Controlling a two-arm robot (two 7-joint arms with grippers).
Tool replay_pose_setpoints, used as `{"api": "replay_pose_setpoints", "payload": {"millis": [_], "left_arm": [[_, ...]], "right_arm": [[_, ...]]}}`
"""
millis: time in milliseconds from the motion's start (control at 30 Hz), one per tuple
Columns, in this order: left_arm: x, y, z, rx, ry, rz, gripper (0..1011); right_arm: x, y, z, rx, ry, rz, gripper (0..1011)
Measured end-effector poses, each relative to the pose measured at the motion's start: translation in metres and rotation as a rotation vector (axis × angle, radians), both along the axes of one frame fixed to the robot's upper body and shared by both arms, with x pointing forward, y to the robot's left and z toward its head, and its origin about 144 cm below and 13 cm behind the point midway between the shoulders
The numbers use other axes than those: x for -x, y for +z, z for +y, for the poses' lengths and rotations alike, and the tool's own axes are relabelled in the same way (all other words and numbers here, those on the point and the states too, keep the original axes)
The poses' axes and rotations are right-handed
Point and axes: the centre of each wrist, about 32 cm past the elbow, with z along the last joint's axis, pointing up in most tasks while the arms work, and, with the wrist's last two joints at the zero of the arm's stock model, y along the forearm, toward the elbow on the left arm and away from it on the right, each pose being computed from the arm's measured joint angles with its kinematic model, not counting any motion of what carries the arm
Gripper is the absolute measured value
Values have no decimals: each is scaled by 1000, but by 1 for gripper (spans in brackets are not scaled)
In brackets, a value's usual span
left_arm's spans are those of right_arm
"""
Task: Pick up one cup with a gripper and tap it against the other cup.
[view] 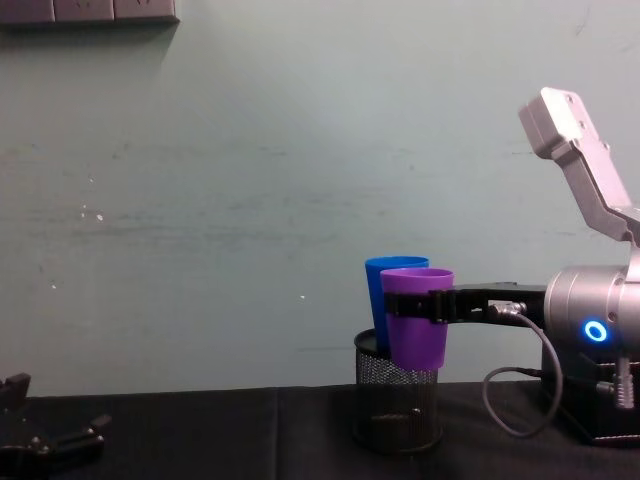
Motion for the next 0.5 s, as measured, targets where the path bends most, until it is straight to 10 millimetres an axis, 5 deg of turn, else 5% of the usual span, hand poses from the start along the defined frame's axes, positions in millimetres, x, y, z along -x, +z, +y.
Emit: {"api": "replay_pose_setpoints", "payload": {"millis": [500], "left_arm": [[0,0,0,0,0,0,1000]], "right_arm": [[0,0,0,0,0,0,726]]}}
